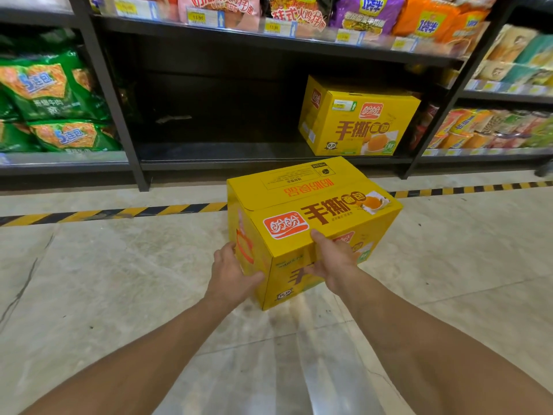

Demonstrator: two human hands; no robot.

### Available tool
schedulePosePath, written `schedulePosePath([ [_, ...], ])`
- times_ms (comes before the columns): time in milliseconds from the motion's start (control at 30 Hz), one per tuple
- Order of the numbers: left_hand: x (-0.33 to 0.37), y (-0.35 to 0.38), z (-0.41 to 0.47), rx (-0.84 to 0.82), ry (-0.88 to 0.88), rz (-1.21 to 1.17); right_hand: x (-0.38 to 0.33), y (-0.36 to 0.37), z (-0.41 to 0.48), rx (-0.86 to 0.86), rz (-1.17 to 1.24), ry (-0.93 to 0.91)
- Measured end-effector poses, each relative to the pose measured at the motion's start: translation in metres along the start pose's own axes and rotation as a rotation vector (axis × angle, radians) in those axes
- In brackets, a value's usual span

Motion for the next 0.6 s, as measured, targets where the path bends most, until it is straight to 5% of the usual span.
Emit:
schedulePosePath([
  [600,0.014,0.026,-0.003,-0.164,0.150,-0.123,0.003,-0.006,-0.008,0.067,-0.078,-0.108],
])
Point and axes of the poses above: each hand's wrist, its own z-axis towards the middle knuckle, its own y-axis out of the palm, x = y × z, the point moved 5 cm from there along z, towards the middle knuckle, and after that the axes turned 5 degrees about -x, right-handed, at the moved point
